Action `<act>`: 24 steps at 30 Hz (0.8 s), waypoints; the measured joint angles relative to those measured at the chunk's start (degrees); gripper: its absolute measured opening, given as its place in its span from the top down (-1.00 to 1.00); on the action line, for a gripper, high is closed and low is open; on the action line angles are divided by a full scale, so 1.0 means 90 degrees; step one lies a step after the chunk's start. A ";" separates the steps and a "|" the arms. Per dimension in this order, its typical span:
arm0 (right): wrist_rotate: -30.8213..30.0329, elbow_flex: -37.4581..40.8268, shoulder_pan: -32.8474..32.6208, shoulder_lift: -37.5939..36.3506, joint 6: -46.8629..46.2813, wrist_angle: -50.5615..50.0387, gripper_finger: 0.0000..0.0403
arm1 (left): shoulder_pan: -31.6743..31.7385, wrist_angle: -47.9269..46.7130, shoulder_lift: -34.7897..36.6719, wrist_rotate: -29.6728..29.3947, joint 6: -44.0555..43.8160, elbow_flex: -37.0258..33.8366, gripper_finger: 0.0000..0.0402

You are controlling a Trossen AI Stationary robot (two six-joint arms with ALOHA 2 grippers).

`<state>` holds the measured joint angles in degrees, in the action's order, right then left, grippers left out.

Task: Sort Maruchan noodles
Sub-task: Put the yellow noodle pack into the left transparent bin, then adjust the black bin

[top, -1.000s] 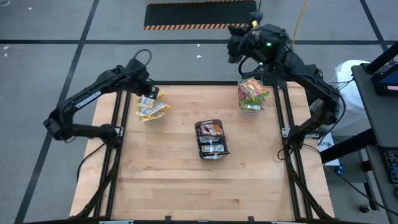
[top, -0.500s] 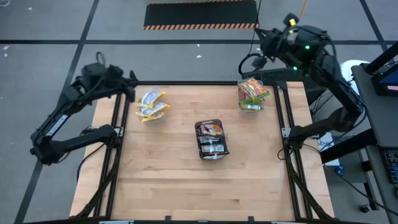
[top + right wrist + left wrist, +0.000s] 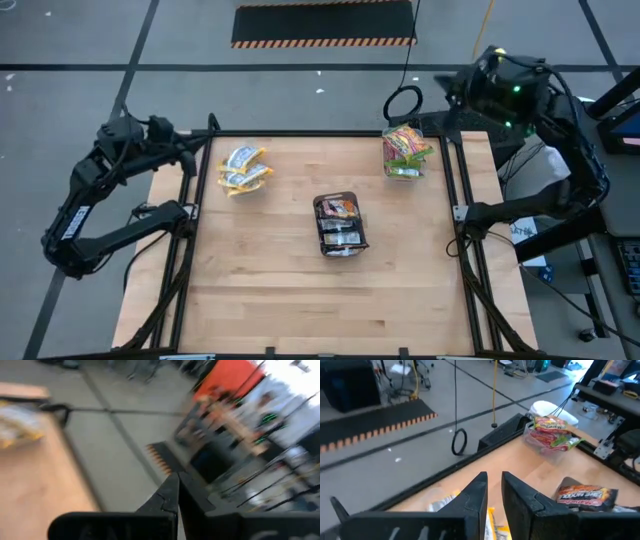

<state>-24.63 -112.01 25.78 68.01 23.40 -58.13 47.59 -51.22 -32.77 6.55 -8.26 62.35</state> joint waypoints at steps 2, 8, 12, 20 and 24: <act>0.0418 0.0077 0.0000 -0.0004 -0.0345 -0.0484 1.00 | 0.0000 -0.0234 -0.0025 0.0102 -0.0203 0.0000 0.70; 0.1602 0.1104 -0.0070 -0.0060 -0.0864 -0.0861 1.00 | -0.0049 -0.0866 -0.0191 0.0764 -0.0415 0.0000 0.70; 0.1763 0.1924 -0.0297 -0.0075 -0.0894 -0.0731 1.00 | -0.0308 -0.1017 -0.0296 0.1571 -0.0475 0.0000 0.70; 0.1765 0.2936 -0.0956 -0.0079 -0.1890 -0.0707 1.00 | -0.1334 -0.1011 -0.0697 0.1597 -0.0797 0.0000 0.70; 0.1767 0.3177 -0.1268 -0.0080 -0.2570 -0.0708 1.00 | -0.2043 -0.1006 -0.1272 0.1308 -0.0905 0.0000 0.70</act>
<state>-8.73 -83.41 14.37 67.29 0.27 -64.51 29.21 -60.27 -44.22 18.32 -16.41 62.35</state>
